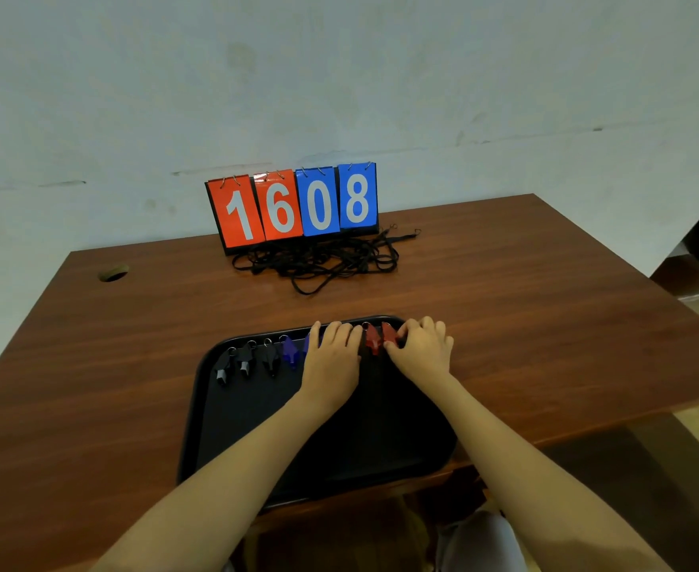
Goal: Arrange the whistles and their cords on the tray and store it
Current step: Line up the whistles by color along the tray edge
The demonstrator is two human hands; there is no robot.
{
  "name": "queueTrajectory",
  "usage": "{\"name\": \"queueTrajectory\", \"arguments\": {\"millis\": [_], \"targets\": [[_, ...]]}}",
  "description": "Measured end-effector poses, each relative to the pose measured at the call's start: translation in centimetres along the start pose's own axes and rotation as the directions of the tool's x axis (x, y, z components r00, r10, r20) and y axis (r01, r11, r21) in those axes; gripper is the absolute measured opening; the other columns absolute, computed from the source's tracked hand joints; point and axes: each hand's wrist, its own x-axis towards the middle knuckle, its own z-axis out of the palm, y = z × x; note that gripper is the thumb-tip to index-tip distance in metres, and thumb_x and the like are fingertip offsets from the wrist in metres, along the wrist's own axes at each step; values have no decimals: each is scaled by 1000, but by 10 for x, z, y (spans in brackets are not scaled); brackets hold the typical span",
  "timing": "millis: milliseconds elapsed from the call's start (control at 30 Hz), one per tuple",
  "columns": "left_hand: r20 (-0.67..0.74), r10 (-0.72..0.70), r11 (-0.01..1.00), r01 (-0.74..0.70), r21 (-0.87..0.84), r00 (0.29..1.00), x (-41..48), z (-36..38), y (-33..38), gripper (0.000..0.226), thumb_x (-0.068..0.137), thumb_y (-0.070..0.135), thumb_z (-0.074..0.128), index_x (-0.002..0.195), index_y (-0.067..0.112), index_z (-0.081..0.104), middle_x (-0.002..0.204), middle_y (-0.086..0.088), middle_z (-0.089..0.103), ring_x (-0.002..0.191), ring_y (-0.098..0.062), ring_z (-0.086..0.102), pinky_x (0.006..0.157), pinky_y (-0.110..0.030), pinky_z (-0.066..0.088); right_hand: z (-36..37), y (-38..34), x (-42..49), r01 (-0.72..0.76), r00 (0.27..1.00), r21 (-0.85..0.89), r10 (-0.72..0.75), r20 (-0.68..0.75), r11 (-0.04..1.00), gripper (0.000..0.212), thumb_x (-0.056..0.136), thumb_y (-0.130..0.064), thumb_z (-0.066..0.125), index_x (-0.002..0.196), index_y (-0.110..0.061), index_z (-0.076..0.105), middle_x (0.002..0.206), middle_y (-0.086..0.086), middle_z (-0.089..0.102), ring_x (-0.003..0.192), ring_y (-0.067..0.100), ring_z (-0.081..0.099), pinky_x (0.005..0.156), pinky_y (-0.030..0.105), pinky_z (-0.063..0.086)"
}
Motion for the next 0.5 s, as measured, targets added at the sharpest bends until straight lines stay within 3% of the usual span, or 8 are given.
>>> {"name": "queueTrajectory", "arguments": {"millis": [200, 333, 400, 500], "targets": [[27, -27, 999, 26, 39, 999, -2, 2, -8, 41, 95, 24, 45, 135, 14, 47, 138, -3, 51, 135, -21, 38, 117, -48, 7, 0, -2, 0, -10, 1000, -4, 10, 8, 1000, 35, 86, -47, 57, 109, -20, 59, 116, 3, 50, 115, 24, 40, 96, 39, 33], [-23, 1, 996, 1, 84, 1000, 0, 4, -8, 29, 79, 23, 69, 108, 16, 68, 108, -1, 70, 110, -21, 62, 108, -55, 27, -1, -3, 0, -14, 1000, -8, 14, 12, 1000, 36, 87, -47, 57, 110, -20, 59, 117, 3, 49, 116, 24, 40, 97, 40, 33], [-23, -6, 995, 8, 100, 1000, 2, 2, -7, 28, 73, 23, 75, 100, 17, 70, 100, 1, 72, 103, -20, 65, 105, -55, 32, -1, -3, 0, -18, 1000, -8, 18, 11, 1000, 35, 87, -47, 56, 109, -20, 59, 117, 3, 49, 116, 24, 39, 97, 40, 33], [21, -17, 998, 16, 53, 1000, 2, 1, -5, 29, 86, 22, 61, 114, 15, 64, 116, -1, 66, 118, -22, 56, 113, -55, 18, 0, -3, -1, -20, 1000, -3, 20, 11, 1000, 35, 86, -47, 56, 108, -20, 58, 117, 3, 49, 116, 24, 39, 97, 40, 32]]}}
